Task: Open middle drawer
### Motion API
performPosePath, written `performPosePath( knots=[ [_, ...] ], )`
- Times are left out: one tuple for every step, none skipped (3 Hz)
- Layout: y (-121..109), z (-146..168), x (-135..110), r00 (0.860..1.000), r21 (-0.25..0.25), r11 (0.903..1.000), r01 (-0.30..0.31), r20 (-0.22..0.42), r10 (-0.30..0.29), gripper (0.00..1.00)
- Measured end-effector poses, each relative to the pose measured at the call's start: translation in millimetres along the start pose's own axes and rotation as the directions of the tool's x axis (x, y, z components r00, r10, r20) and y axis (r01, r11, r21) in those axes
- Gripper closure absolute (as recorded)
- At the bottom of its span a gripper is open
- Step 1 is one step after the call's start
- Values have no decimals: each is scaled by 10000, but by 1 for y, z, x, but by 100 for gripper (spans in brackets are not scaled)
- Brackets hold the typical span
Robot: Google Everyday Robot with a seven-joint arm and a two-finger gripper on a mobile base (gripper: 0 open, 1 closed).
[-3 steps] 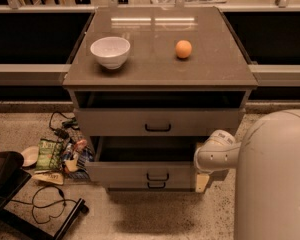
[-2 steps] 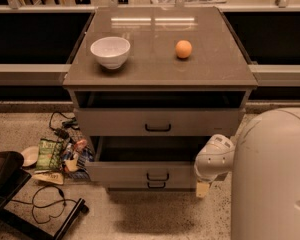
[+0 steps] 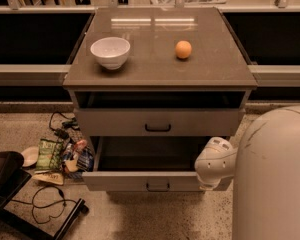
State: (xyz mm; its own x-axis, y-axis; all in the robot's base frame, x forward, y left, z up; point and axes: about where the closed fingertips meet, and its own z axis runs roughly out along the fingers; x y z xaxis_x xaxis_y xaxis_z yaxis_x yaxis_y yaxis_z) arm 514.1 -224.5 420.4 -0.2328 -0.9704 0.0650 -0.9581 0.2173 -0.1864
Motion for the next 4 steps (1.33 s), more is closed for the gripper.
performPosePath(
  knots=[
    [0,-4,0,10000,5,10000,-10,-17,10,89],
    [-1,-7,1,10000,5,10000,-9,-17,9,100],
    [-1,-7,1,10000,4,10000,-8,-18,8,100],
    [0,-6,1,10000,-13,10000,-7,-24,6,81]
  ],
)
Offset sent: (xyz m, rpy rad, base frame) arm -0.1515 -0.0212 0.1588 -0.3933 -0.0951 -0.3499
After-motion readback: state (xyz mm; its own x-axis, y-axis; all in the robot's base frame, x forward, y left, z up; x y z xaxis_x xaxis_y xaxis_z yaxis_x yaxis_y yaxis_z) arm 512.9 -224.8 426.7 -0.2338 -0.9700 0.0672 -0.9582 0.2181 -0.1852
